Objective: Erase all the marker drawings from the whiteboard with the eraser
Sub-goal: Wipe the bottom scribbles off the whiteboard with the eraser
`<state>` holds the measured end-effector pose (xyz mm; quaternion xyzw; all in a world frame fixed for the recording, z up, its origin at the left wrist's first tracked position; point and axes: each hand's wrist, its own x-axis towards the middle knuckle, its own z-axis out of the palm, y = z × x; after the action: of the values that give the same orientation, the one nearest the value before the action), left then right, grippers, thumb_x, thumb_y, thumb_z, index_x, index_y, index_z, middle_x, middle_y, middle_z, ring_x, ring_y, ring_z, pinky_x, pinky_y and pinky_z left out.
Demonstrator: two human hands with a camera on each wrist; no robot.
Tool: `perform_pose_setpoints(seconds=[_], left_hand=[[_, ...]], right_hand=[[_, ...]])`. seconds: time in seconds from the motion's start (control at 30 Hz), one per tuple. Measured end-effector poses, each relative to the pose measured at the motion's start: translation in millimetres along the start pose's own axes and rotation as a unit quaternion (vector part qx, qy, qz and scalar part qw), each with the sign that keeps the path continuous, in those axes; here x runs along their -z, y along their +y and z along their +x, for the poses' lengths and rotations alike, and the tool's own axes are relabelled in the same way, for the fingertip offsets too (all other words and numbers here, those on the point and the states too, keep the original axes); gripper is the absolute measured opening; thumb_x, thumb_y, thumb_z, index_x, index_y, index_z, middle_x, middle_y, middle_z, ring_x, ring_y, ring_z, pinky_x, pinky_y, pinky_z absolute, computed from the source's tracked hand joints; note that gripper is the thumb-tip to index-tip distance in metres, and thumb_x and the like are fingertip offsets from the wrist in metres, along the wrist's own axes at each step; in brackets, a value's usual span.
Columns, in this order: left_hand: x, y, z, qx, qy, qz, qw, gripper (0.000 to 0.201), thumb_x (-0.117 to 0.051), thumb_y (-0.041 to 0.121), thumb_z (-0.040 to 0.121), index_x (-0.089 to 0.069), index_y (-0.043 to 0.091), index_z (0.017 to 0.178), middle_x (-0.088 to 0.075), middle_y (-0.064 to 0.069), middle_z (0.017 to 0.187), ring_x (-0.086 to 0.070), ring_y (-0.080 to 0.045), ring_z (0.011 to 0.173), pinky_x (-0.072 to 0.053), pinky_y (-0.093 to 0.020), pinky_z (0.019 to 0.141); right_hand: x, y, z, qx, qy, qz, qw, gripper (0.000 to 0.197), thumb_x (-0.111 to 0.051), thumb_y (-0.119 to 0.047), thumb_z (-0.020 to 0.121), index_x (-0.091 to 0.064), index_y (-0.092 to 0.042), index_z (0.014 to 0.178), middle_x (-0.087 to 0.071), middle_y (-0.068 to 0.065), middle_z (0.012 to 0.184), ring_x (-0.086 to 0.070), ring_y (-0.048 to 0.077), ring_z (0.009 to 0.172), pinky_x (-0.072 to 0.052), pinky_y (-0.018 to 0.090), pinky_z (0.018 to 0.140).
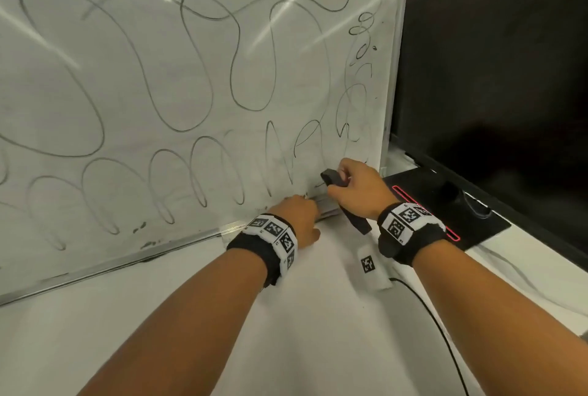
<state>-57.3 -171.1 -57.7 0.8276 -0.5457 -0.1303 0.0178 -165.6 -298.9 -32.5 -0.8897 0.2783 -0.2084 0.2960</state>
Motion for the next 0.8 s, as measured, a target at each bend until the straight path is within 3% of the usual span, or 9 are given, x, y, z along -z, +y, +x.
perform_pose_setpoints(seconds=[0.17, 0.23, 0.3, 0.4, 0.47, 0.57, 0.63, 0.7, 0.8], left_hand=[[-15.0, 18.2, 29.1, -0.025, 0.004, 0.039, 0.999, 0.044, -0.060, 0.041, 0.091, -0.056, 0.021, 0.130, -0.055, -0.010, 0.124, -0.054, -0.032, 0.116, -0.052, -0.047, 0.094], [-15.7, 22.8, 36.7, -0.020, 0.006, 0.054, 0.998, 0.041, -0.060, 0.041, 0.091, -0.056, 0.021, 0.127, -0.054, -0.009, 0.123, -0.052, -0.033, 0.115, -0.051, -0.048, 0.093], [-14.6, 25.3, 43.4, -0.016, 0.001, 0.059, 0.998, 0.037, -0.061, 0.042, 0.089, -0.057, 0.020, 0.119, -0.053, -0.007, 0.115, -0.052, -0.032, 0.112, -0.052, -0.048, 0.090], [-14.2, 27.4, 49.6, -0.022, -0.009, 0.065, 0.998, 0.034, -0.061, 0.042, 0.088, -0.059, 0.018, 0.112, -0.053, -0.006, 0.103, -0.056, -0.031, 0.108, -0.052, -0.043, 0.088], [-16.6, 27.1, 48.1, -0.025, 0.003, 0.074, 0.997, 0.036, -0.061, 0.039, 0.090, -0.062, 0.017, 0.118, -0.060, -0.008, 0.110, -0.058, -0.029, 0.108, -0.050, -0.037, 0.086], [-19.2, 21.0, 45.1, -0.025, 0.001, 0.073, 0.997, 0.038, -0.061, 0.042, 0.092, -0.061, 0.016, 0.119, -0.062, -0.010, 0.116, -0.057, -0.029, 0.110, -0.049, -0.038, 0.088], [-15.8, 15.1, 42.5, -0.005, -0.014, 0.067, 0.998, 0.033, -0.064, 0.047, 0.090, -0.058, 0.016, 0.100, -0.057, -0.009, 0.107, -0.055, -0.028, 0.108, -0.050, -0.039, 0.086], [-11.4, 9.8, 39.9, 0.012, -0.024, 0.050, 0.998, 0.039, -0.070, 0.048, 0.086, -0.043, 0.022, 0.076, -0.049, -0.006, 0.096, -0.054, -0.027, 0.102, -0.046, -0.036, 0.078], [-6.7, 6.6, 34.6, 0.015, -0.032, 0.027, 0.999, 0.048, -0.074, 0.049, 0.082, -0.036, 0.023, 0.066, -0.044, 0.000, 0.081, -0.051, -0.023, 0.088, -0.039, -0.032, 0.071]], right_hand=[[22.5, 43.4, 3.8, -0.078, 0.012, 0.097, 0.992, 0.036, -0.074, -0.031, 0.080, -0.039, -0.021, 0.079, -0.052, 0.005, 0.075, -0.060, 0.034, 0.067, -0.054, 0.047, 0.064], [25.4, 56.1, 7.1, -0.103, 0.005, 0.063, 0.993, 0.041, -0.080, -0.039, 0.080, -0.044, -0.018, 0.087, -0.055, 0.004, 0.078, -0.054, 0.022, 0.065, -0.051, 0.036, 0.061], [25.2, 62.0, 10.7, -0.121, -0.016, 0.024, 0.992, 0.044, -0.083, -0.035, 0.077, -0.049, -0.015, 0.097, -0.057, 0.003, 0.090, -0.055, 0.018, 0.071, -0.045, 0.026, 0.062], [16.8, 58.9, 16.4, -0.097, -0.019, -0.011, 0.995, 0.047, -0.086, -0.027, 0.069, -0.052, -0.019, 0.101, -0.054, 0.004, 0.104, -0.055, 0.017, 0.079, -0.042, 0.023, 0.060], [6.9, 51.0, 19.5, -0.069, -0.012, -0.028, 0.997, 0.049, -0.087, -0.031, 0.067, -0.053, -0.018, 0.099, -0.055, 0.003, 0.101, -0.051, 0.015, 0.079, -0.040, 0.023, 0.060], [-6.1, 45.7, 22.0, -0.060, 0.006, -0.068, 0.996, 0.051, -0.088, -0.038, 0.066, -0.052, -0.019, 0.098, -0.053, 0.004, 0.101, -0.051, 0.019, 0.083, -0.039, 0.024, 0.062], [-10.7, 46.7, 22.7, -0.071, 0.030, -0.090, 0.993, 0.049, -0.085, -0.041, 0.070, -0.052, -0.021, 0.099, -0.052, 0.005, 0.100, -0.052, 0.024, 0.088, -0.045, 0.031, 0.069], [-13.7, 46.0, 23.4, -0.081, 0.045, -0.088, 0.992, 0.048, -0.084, -0.044, 0.071, -0.052, -0.021, 0.099, -0.053, 0.005, 0.099, -0.053, 0.024, 0.088, -0.048, 0.034, 0.073], [-17.2, 41.1, 24.0, -0.079, 0.052, -0.071, 0.993, 0.049, -0.084, -0.046, 0.072, -0.052, -0.021, 0.099, -0.052, 0.005, 0.099, -0.054, 0.023, 0.084, -0.044, 0.032, 0.069]])
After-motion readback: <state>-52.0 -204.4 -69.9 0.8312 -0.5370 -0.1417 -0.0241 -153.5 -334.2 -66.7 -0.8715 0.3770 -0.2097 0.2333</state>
